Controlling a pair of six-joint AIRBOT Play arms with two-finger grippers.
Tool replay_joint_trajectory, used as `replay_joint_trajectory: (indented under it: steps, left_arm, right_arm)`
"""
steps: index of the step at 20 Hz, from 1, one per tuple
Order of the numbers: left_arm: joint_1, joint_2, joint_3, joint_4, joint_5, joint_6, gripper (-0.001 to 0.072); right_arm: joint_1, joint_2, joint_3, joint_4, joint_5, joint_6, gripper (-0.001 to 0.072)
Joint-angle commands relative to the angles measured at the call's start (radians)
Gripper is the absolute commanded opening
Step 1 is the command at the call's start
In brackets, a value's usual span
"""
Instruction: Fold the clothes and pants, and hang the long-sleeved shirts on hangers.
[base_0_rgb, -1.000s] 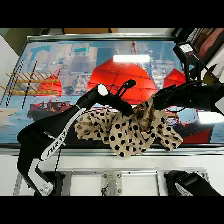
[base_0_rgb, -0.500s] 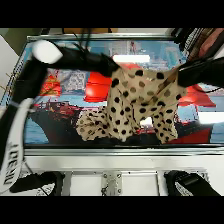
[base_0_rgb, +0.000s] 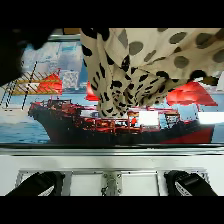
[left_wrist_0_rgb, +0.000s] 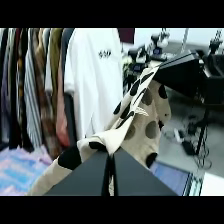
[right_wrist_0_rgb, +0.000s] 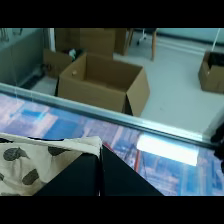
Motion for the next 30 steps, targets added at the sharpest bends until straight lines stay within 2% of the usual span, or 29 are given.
replay_joint_trajectory:
  steps: [1, 3, 5, 9, 11, 12, 16, 20, 24, 30]
  left_arm:
    - [-0.016, 0.100, -0.103, 0.007, 0.160, -0.016, 0.0011]
    - [0.043, 0.106, -0.147, 0.006, 0.166, -0.071, 0.0011]
    - [0.141, 0.076, -0.186, 0.005, 0.100, -0.151, 0.0011]
    - [0.313, -0.056, -0.282, 0.006, -0.249, -0.255, 0.0010]
    - [0.328, -0.104, -0.407, 0.006, -0.378, -0.274, 0.0010]
    - [0.309, -0.107, -0.494, 0.014, -0.392, -0.274, 0.0010]
    - [0.180, -0.080, -0.809, 0.101, -0.335, -0.278, 0.0011]
    - [0.129, -0.111, -0.956, 0.136, -0.236, -0.281, 0.0011]
    - [0.129, -0.197, -0.900, 0.136, -0.194, -0.280, 0.0012]
    - [0.194, -0.258, -0.777, 0.207, -0.161, -0.277, 0.0011]
  right_arm:
    - [-0.001, 0.035, 0.016, 0.007, -0.032, 0.040, 0.0010]
    - [-0.001, 0.011, 0.016, 0.004, 0.018, 0.071, 0.0010]
    - [-0.001, -0.049, 0.016, -0.007, 0.107, 0.077, 0.0010]
    - [-0.001, -0.221, -0.004, -0.064, 0.352, 0.061, 0.0009]
    - [0.002, -0.258, -0.104, -0.063, 0.381, 0.063, 0.0009]
    - [0.009, -0.257, -0.187, -0.064, 0.383, 0.072, 0.0009]
    - [0.035, -0.220, -0.531, -0.064, 0.370, 0.158, 0.0009]
    - [0.083, -0.221, -0.686, -0.064, 0.306, 0.237, 0.0009]
    - [0.109, -0.223, -0.697, -0.060, 0.275, 0.302, 0.0010]
    - [0.184, -0.221, -0.709, -0.060, 0.336, 0.307, 0.0010]
